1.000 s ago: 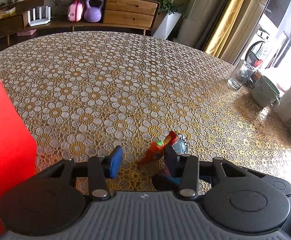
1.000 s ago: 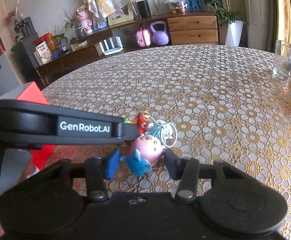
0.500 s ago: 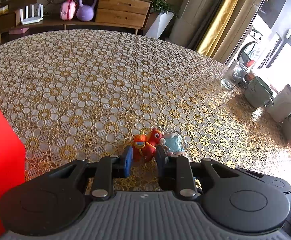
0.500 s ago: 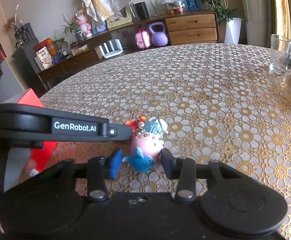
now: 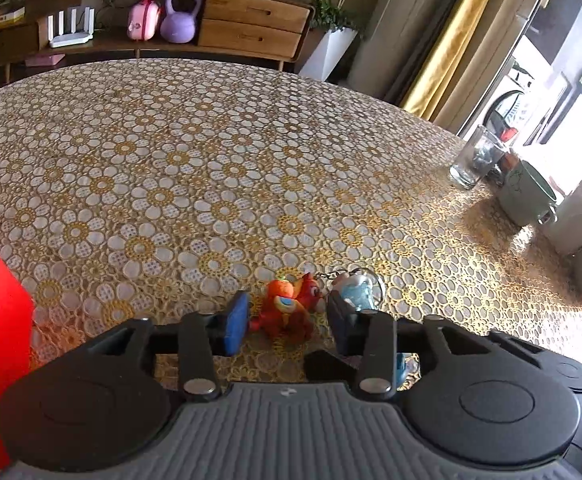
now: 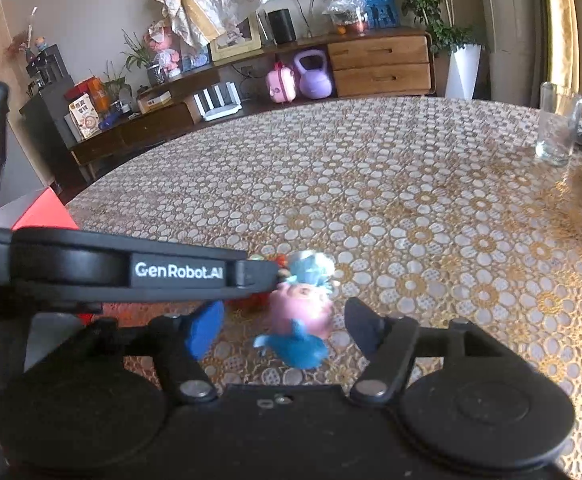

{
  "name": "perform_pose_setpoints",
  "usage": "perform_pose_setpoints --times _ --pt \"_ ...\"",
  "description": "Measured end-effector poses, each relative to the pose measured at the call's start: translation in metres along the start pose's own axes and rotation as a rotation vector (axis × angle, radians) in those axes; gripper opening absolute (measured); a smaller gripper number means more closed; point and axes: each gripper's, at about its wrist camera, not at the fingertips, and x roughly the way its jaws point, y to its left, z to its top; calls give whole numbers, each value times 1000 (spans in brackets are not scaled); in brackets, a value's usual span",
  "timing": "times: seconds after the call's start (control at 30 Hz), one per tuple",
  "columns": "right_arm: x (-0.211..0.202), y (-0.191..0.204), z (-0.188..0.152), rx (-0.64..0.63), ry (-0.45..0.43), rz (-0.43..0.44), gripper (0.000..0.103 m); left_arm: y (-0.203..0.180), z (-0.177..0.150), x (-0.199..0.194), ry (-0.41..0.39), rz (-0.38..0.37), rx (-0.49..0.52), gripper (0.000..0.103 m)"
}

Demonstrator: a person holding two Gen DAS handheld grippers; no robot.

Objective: Organize rigid objects

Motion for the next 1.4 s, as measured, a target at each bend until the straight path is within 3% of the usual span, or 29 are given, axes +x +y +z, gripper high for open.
perform_pose_setpoints --times 0.1,0.2,0.3,0.33,0.37,0.43,0.83,1.4 --pt "0 -2 0 -5 -5 0 56 -6 -2 1 -7 17 33 46" --pt "-3 -9 0 5 -5 -3 40 -9 -3 3 -17 26 46 46" --pt "-7 -16 -1 15 -7 12 38 -14 -5 5 -30 37 76 44" --pt "-7 -17 -1 12 -6 10 38 -17 -5 6 -32 37 85 42" --pt "-8 -17 -2 10 -8 6 33 -19 -6 7 -34 37 93 31" --pt "-10 -19 -2 17 -7 4 32 -20 -7 7 -38 44 99 25" --pt "-44 -24 -15 34 -6 -22 32 -16 -16 -10 -56 37 90 25" --pt "-123 22 -12 16 -1 -70 33 -5 -36 -107 -91 -46 43 25"
